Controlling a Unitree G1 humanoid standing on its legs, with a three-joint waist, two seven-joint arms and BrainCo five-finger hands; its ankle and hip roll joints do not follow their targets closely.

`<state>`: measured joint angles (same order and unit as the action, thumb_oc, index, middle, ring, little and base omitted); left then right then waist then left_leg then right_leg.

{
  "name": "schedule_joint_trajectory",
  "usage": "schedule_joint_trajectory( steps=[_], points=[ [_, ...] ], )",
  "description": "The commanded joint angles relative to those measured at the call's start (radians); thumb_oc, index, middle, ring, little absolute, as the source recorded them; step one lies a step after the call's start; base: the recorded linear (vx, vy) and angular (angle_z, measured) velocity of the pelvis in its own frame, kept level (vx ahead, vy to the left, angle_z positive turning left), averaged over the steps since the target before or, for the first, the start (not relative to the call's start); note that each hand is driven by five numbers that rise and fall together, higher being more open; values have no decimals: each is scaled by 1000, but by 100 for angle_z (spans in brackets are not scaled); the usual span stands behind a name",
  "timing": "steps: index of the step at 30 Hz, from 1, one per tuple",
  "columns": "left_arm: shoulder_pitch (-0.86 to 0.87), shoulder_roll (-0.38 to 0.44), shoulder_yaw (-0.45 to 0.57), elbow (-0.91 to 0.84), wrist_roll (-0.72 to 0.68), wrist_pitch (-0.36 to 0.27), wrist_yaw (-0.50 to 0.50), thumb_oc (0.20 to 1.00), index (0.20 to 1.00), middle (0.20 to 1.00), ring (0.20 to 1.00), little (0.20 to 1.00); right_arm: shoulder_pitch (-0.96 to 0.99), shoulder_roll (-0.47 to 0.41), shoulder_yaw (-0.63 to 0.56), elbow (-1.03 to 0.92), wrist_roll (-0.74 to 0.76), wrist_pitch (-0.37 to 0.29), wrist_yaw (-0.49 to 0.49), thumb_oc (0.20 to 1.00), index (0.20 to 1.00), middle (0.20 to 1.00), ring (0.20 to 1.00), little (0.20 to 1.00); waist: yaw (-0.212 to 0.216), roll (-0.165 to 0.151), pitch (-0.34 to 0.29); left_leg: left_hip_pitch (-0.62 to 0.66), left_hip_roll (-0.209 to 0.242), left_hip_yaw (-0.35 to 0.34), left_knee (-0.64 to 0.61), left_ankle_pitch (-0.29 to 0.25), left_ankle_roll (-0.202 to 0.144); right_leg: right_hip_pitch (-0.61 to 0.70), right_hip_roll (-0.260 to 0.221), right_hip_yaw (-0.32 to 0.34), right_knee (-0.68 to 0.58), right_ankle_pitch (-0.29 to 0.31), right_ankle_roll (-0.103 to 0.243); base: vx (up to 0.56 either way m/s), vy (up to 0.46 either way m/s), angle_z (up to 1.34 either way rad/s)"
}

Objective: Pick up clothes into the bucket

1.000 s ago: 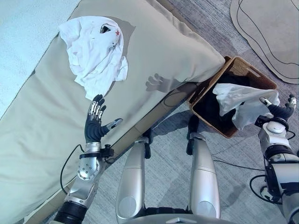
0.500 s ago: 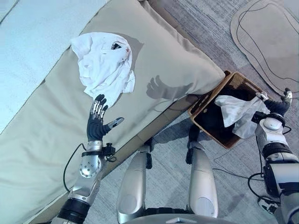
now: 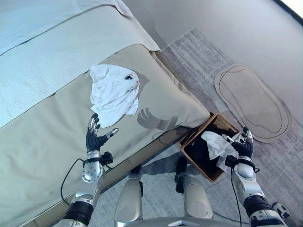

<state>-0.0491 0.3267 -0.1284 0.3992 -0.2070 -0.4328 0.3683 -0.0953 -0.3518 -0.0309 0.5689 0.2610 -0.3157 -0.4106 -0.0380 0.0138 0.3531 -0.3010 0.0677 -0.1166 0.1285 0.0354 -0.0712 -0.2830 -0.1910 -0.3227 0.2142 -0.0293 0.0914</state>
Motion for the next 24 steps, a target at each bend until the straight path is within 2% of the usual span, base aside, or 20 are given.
schedule_joint_trajectory(
  steps=[1,5,6,11,13,14,20,24],
  points=[
    [-45,39,41,-14,82,-21,52,1000,1000,1000,1000,1000,-29,-10,-14,-85,-17,-71,4,1000,1000,1000,1000,1000,1,-35,-1,-44,10,44,31,3,-20,79,-74,30,-54,56,69,71,170,14],
    [-85,67,24,21,158,-10,93,1000,1000,1000,1000,1000,-56,10,3,-66,10,-71,15,1000,1000,1000,1000,1000,3,-52,-4,-34,-10,73,6,4,-1,68,-102,46,-57,78,84,55,183,4],
    [-116,79,21,51,197,1,113,1000,1000,1000,1000,1000,-80,12,24,-45,8,-66,17,1000,1000,1000,1000,1000,10,-65,2,-37,-16,92,8,-2,5,68,-112,46,-72,91,92,25,125,-1],
    [-237,139,7,193,314,43,209,1000,1000,1000,1000,1000,-143,44,90,20,39,-61,23,1000,1000,1000,1000,1000,11,-98,26,-66,-15,126,13,-5,9,41,-118,58,-110,129,108,4,106,-17],
    [-341,190,9,288,349,82,257,1000,1000,1000,1000,1000,-136,45,107,24,54,-64,34,1000,1000,1000,1000,1000,-7,-119,51,-106,-12,134,39,-7,13,14,-118,62,-108,134,108,-17,67,-18],
    [-344,191,8,291,349,81,257,1000,1000,1000,1000,1000,-138,45,106,25,54,-64,34,1000,1000,1000,1000,1000,-7,-119,51,-108,-12,134,41,-8,13,12,-118,62,-107,134,108,-8,53,-9],
    [-538,324,-25,413,433,163,329,1000,1000,1000,1000,1000,-107,10,111,21,47,-66,36,1000,1000,1000,1000,1000,-55,-142,105,-187,-1,140,83,-15,9,-50,-113,65,-102,143,112,-19,13,-3],
    [-587,380,-52,437,489,193,346,1000,1000,1000,1000,1000,-90,-8,109,0,52,-77,43,1000,1000,1000,1000,1000,-73,-150,121,-242,2,145,117,-20,12,-96,-109,78,-98,152,112,-35,26,-7]
  ],
)
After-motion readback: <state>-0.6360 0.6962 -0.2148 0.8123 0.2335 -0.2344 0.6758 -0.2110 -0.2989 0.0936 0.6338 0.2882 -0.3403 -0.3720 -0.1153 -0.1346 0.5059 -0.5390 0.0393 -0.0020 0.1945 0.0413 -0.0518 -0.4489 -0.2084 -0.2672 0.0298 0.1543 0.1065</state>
